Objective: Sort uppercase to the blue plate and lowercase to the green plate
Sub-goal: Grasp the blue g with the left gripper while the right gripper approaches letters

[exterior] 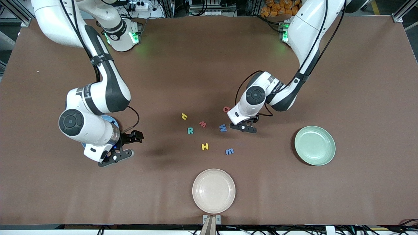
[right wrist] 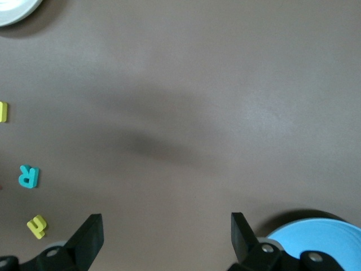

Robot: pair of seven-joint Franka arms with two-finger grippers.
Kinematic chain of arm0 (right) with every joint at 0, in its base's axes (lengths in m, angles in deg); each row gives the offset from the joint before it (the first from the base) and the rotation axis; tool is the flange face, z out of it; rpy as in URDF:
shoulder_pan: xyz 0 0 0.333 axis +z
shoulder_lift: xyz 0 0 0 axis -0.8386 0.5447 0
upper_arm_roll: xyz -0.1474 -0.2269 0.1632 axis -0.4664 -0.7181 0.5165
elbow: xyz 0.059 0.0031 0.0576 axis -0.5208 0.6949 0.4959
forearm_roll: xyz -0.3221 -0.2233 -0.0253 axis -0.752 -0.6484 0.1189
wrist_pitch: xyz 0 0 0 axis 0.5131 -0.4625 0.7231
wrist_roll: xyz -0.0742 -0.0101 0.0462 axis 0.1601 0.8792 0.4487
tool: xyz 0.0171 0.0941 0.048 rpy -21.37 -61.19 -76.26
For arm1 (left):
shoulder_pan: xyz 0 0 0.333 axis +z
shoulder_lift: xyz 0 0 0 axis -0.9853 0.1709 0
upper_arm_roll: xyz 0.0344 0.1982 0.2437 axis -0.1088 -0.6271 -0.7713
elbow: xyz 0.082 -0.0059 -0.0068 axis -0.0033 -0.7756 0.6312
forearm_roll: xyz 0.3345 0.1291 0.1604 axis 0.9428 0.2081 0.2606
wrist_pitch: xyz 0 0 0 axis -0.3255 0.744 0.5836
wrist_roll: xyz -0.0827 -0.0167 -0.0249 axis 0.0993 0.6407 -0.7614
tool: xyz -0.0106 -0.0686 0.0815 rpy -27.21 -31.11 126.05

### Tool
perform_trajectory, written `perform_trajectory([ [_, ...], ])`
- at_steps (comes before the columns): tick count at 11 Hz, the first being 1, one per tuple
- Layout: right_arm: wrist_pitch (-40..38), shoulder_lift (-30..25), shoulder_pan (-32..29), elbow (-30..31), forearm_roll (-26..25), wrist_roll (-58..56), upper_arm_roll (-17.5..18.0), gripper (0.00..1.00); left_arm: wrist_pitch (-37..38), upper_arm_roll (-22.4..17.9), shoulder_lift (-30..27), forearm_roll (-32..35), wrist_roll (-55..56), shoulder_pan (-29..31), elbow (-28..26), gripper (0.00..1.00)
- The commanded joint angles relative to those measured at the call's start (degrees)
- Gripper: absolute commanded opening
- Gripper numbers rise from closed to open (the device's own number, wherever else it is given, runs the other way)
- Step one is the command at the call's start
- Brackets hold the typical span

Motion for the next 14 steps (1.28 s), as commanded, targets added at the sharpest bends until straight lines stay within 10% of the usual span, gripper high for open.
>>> perform_trajectory([
  [1,-0.26,2.07,1.45,-2.83,0.22,0.91,-0.20,1.00,-0.37,-0.51,0.48,1.72,2.12,-0.78,0.65,0.74],
  [9,5.01,4.36,4.00,-2.92,0.39,1.70,-0.20,1.00,-0.37,-0.69,1.36,2.60,2.03,-0.87,0.82,0.62],
  [14,7.91,5.24,6.20,-2.83,0.30,1.70,-0.29,1.00,-0.37,-0.60,1.44,4.62,2.12,-0.78,1.09,0.36],
])
